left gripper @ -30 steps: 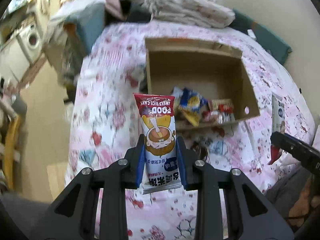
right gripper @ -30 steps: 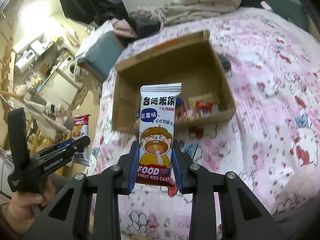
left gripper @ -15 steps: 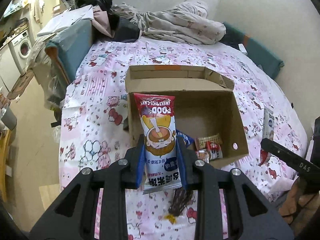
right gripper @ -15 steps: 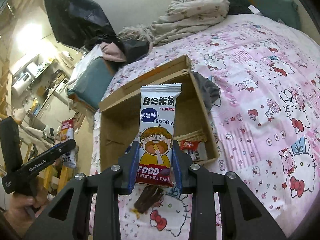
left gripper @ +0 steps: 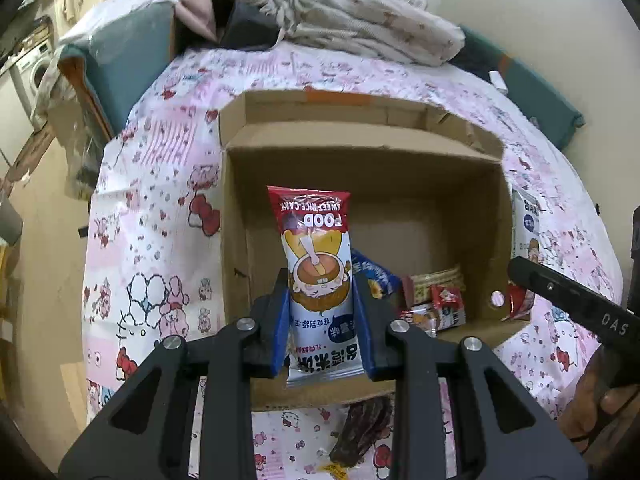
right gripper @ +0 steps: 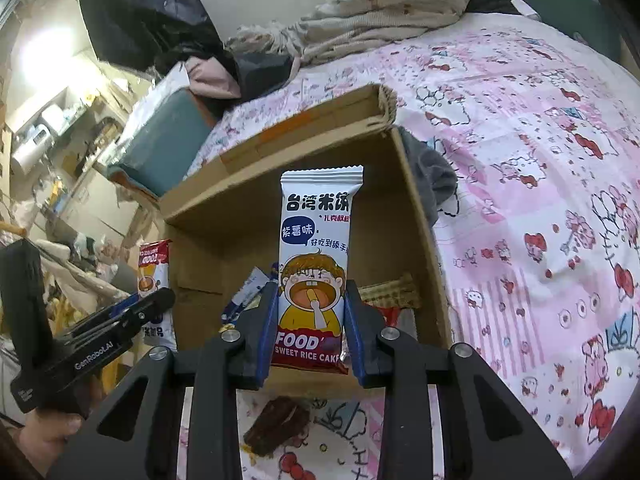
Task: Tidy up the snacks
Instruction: 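Carry both packets over the box and open the left gripper to drop its packet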
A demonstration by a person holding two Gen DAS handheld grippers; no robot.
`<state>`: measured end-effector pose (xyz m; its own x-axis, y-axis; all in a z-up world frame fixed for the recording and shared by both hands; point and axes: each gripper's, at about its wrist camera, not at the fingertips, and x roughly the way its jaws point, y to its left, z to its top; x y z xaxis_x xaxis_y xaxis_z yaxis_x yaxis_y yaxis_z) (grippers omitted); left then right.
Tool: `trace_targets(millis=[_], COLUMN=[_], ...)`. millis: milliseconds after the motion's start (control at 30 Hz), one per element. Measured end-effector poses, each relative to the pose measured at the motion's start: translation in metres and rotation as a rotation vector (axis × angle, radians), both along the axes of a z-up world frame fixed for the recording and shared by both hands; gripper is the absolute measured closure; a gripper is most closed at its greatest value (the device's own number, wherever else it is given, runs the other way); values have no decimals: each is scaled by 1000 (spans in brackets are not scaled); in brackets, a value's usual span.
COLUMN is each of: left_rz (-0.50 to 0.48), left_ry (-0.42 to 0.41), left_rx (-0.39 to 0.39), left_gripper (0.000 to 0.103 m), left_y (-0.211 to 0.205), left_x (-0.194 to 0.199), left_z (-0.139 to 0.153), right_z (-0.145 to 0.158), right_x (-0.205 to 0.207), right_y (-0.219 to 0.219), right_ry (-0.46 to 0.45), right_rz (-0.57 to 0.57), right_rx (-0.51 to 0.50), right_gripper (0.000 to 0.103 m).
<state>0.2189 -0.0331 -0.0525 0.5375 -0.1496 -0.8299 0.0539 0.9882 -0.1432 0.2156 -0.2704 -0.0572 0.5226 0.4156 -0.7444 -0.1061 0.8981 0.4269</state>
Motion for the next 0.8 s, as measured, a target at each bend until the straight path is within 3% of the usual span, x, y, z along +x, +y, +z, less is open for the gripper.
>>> trace_targets(millis=[167,333,800], left_rz=[12,13,-15], left_ry=[20,42,8], left_rx=[3,-18,0], left_gripper=[78,77,77], left_y=[3,3,-5], left_x=[5,7,3], left_z=[-10,-15,-8], right_z=[-16,-17,-16], right_x=[7,3,4], right_y=[6,8,11], right_ry=[52,49,42], right_rz=[19,31,43], right_rx=[3,3,47], right_gripper=[70,70,68])
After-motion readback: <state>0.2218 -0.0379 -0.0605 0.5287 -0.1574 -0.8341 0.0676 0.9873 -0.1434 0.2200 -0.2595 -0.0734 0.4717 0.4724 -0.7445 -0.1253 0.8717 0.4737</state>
